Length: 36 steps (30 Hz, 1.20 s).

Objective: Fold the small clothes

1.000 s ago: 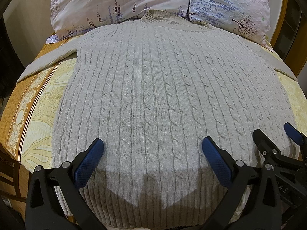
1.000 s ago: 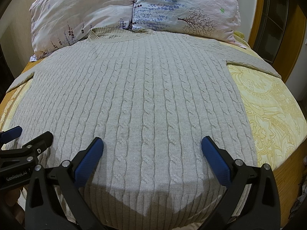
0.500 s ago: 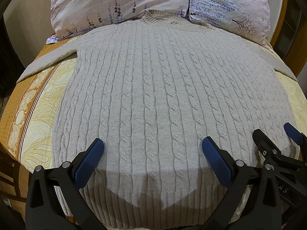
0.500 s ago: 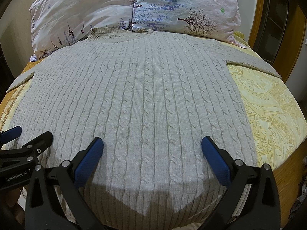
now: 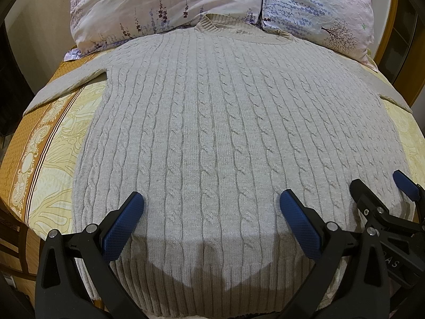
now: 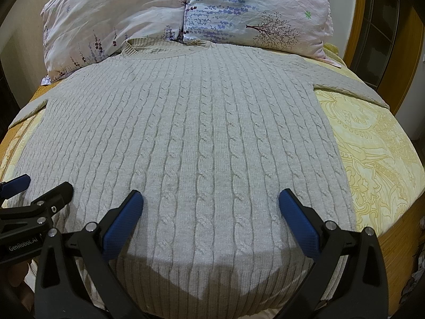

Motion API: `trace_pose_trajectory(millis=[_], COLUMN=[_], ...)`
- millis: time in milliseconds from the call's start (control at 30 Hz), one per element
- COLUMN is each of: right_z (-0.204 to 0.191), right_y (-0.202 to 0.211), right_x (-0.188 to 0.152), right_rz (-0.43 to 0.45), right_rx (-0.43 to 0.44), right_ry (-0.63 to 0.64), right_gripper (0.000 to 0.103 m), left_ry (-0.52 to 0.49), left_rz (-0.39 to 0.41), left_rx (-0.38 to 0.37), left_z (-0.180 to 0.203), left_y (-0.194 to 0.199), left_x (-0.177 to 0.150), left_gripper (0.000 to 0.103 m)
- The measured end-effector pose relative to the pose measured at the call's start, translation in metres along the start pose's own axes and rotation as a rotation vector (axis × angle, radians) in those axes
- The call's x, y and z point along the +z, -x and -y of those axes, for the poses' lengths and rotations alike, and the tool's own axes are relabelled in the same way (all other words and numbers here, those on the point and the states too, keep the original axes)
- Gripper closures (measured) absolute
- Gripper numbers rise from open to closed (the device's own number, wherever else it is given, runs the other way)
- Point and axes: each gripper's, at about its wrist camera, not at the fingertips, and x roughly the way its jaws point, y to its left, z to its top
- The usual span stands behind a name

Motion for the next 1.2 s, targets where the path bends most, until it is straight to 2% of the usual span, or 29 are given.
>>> trace_pose_trajectory(millis=[700,1000,1100,1200], right_z=[0.001,0.011,0.018,0.045], right_y=[-0.002,-0.008,-0.009,-0.007], right_x=[0.001,0.007,0.015,0.040], right_rz=[0.022,0.038,0.023,0.018], right_rx=[0.033,0.139,0.169,0.224], right_ry=[0.054,0.155,0.140,0.042], right_gripper=[0.002,0.002,0.002,0.002], left_ry=[-0.002,-0.022,-0.037,-0.054], left_rz=[0.013,0.040,0.034,0.036], left_rx=[0.001,-0.012,-0.025,-0.061], left_z=[-0.001,-0.002,-0.003,-0.007], left_y=[0.002,-0.001,-0.004,-0.005], left_x=[0.001,0.009,0.018,0.033], left_gripper=[0.001,0.001,0.001,0.001])
